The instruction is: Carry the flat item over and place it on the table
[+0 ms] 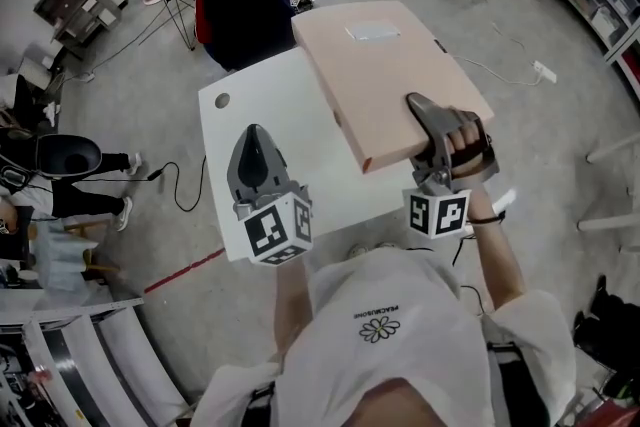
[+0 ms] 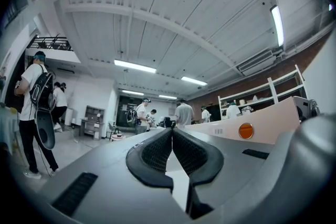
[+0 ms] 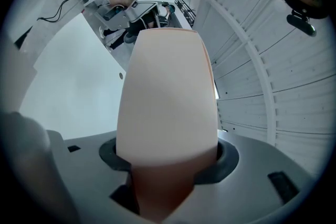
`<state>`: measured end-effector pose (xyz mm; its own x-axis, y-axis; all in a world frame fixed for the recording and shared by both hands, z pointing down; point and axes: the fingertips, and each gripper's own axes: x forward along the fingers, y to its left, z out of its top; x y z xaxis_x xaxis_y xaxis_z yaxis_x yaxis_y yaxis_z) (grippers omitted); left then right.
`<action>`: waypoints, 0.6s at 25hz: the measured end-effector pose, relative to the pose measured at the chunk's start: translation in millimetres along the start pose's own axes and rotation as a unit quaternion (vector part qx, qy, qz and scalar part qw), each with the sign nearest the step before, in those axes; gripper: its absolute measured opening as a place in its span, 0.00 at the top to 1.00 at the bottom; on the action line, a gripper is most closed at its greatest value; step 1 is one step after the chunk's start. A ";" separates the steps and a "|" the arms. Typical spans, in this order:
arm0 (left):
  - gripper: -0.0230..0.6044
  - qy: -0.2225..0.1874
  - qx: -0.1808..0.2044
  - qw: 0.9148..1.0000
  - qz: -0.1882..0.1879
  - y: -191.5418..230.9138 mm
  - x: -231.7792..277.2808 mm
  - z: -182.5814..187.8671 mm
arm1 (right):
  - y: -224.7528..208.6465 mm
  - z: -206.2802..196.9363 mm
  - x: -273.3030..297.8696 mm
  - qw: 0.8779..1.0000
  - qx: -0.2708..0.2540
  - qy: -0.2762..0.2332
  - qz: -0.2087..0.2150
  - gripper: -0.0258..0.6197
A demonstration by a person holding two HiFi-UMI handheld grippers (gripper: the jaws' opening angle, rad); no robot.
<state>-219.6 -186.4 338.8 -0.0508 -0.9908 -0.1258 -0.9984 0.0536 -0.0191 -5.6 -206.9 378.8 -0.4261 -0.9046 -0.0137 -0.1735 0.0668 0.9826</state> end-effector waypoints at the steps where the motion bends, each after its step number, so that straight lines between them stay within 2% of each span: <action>1: 0.93 0.002 0.000 1.000 0.000 -0.5 -0.6 -1.4 | 0.2 -0.5 0.2 1.000 -0.002 0.001 0.001 0.52; 8: 0.93 0.003 -0.005 1.000 0.005 8.1 -9.9 -3.4 | 14.1 3.7 10.1 0.999 0.001 0.018 0.044 0.52; 11: 0.93 0.009 -0.018 1.000 0.009 7.7 -7.4 -6.3 | 24.5 -3.1 22.0 0.996 -0.004 0.023 0.081 0.52; 15: 0.93 0.016 -0.017 1.000 0.018 8.7 -5.9 -9.6 | 53.5 -13.9 39.7 0.988 -0.014 0.041 0.151 0.52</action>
<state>-228.3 -181.4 349.0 -0.0876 -0.9917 -0.0943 -0.9961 0.0863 0.0180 -19.5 -245.1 433.4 -0.3807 -0.8766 0.2943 -0.0243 0.3276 0.9445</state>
